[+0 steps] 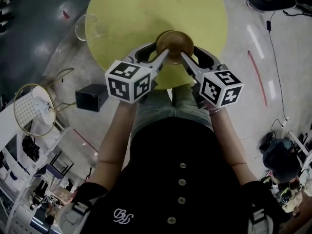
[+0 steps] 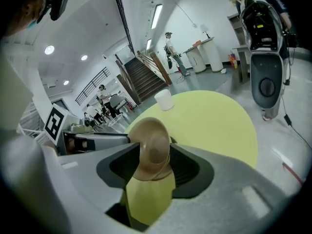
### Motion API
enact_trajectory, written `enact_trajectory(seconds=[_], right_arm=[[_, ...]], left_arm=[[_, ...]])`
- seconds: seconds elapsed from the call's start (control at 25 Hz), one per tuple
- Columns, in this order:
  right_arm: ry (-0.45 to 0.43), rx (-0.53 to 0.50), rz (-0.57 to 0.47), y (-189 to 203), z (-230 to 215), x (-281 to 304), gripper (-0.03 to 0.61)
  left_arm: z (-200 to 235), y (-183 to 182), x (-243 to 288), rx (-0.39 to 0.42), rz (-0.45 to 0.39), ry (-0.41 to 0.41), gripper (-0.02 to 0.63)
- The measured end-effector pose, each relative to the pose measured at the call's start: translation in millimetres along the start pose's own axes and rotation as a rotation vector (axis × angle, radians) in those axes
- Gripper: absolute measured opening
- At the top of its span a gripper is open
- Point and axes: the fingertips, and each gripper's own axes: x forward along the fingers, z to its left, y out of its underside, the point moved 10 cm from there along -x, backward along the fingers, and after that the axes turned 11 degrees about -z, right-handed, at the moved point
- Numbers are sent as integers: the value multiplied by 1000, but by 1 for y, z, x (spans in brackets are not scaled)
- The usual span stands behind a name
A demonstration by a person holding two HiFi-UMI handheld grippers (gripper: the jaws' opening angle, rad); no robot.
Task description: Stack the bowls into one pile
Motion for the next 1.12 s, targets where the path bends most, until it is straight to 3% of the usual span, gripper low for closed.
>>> enact_trajectory(seconds=[0.32, 0.64, 1.12], right_arm=[[5, 55, 59, 14, -12, 7, 229], [2, 26, 75, 14, -12, 9, 233], [-1, 76, 65, 21, -19, 10, 233]], left_arm=[[3, 17, 9, -18, 56, 14, 139], [5, 22, 10, -16, 81, 5, 138], [9, 29, 12, -20, 74, -29, 140]])
